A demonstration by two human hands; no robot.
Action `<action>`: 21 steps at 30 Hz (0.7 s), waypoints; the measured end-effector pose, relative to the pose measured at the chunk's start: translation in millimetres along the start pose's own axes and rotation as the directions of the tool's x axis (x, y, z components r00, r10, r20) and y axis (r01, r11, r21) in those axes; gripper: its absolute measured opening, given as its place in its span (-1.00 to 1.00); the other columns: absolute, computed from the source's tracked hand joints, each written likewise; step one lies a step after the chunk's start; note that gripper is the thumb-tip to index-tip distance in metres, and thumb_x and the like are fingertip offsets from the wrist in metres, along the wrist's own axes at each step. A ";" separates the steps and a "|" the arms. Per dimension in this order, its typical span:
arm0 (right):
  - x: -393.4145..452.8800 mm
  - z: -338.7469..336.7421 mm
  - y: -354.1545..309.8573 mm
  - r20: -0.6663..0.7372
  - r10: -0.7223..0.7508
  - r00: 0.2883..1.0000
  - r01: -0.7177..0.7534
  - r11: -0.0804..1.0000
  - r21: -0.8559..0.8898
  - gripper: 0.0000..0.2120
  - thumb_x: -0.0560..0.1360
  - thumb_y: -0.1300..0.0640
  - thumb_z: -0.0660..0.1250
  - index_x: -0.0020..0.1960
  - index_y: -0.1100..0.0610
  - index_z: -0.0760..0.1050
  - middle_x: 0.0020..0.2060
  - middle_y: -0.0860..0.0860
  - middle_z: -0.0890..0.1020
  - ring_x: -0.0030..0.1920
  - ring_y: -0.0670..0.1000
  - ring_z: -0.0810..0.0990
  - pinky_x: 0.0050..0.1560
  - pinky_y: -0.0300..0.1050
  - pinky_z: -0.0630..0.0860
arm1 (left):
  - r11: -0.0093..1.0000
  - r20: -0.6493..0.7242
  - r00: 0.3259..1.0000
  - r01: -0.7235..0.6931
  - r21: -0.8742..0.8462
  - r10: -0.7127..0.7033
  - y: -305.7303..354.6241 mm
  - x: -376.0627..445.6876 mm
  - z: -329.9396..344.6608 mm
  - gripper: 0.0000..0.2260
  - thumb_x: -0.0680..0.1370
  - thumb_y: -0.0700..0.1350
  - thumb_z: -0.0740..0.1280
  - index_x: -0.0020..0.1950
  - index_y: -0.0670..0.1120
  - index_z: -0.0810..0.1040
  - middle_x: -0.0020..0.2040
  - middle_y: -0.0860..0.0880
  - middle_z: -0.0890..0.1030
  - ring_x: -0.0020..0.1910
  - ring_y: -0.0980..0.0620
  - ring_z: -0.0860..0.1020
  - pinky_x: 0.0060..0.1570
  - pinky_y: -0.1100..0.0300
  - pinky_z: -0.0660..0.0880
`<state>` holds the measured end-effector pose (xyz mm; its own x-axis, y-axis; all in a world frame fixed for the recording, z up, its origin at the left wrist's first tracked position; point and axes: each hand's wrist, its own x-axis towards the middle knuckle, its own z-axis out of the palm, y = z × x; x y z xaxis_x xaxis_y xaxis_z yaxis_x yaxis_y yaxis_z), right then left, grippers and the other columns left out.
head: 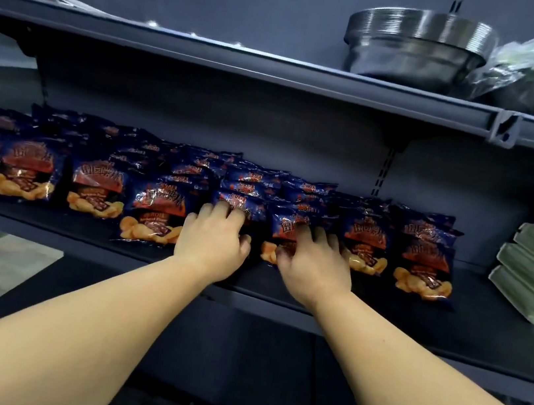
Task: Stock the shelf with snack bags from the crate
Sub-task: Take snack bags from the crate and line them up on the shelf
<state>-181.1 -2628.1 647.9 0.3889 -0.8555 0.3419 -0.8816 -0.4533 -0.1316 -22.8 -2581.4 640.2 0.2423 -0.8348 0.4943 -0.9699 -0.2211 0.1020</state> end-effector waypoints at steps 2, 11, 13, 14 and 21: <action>6.6 4.9 1.8 0.010 0.009 1.000 -0.009 1.000 0.004 -0.47 0.57 -0.16 0.14 0.46 0.05 0.20 0.37 0.09 0.36 0.37 0.19 0.28 0.38 0.11 0.19 | 1.000 0.018 1.000 -0.004 -0.016 0.004 -2.3 7.2 6.1 -0.59 0.56 0.13 0.21 0.34 -0.05 0.38 0.30 -0.09 0.40 0.27 -0.14 0.34 0.16 -0.02 0.34; 32.3 34.1 -3.7 0.028 0.090 0.996 -0.090 0.996 0.016 -0.41 0.60 -0.18 0.08 0.55 0.02 0.05 0.56 0.04 0.04 0.53 0.17 0.01 0.49 0.16 0.00 | 0.990 0.142 0.983 -0.105 -0.094 0.118 -26.2 41.7 39.7 -0.49 0.59 0.14 0.15 0.49 -0.01 0.17 0.51 -0.08 0.13 0.50 -0.14 0.03 0.46 -0.09 0.01; 36.7 40.7 -4.0 0.068 0.111 0.991 -0.113 0.993 0.019 -0.37 0.61 -0.20 0.04 0.58 -0.02 -0.08 0.58 0.01 -0.11 0.55 0.16 -0.14 0.51 0.17 -0.09 | 0.984 0.178 0.970 -0.148 -0.100 0.164 -29.1 49.5 47.7 -0.46 0.61 0.13 0.10 0.55 0.02 0.05 0.58 -0.05 -0.06 0.54 -0.12 -0.13 0.49 -0.12 -0.15; 40.1 44.7 -3.9 0.089 0.123 0.988 -0.124 0.992 0.008 -0.35 0.61 -0.21 0.02 0.58 -0.04 -0.14 0.57 0.00 -0.18 0.55 0.16 -0.20 0.51 0.18 -0.12 | 0.981 0.202 0.962 -0.166 -0.096 0.182 -30.3 53.7 54.0 -0.45 0.62 0.13 0.07 0.56 0.04 -0.01 0.58 -0.03 -0.14 0.54 -0.12 -0.20 0.48 -0.14 -0.19; 62.9 69.1 3.9 0.157 0.137 0.978 -0.138 0.990 -0.001 -0.31 0.60 -0.27 -0.01 0.56 -0.10 -0.30 0.53 -0.02 -0.34 0.51 0.12 -0.37 0.52 0.12 -0.21 | 0.982 0.204 0.961 -0.187 -0.021 0.187 -31.8 65.6 98.1 -0.43 0.61 0.25 -0.08 0.56 0.15 -0.19 0.56 -0.02 -0.32 0.50 -0.14 -0.36 0.40 -0.18 -0.42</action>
<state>-141.6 -2700.9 604.6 0.3021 -0.9380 0.1700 -0.9270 -0.3306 -0.1771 26.3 -2678.6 584.7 0.0562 -0.9464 0.3181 -0.9984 -0.0507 0.0256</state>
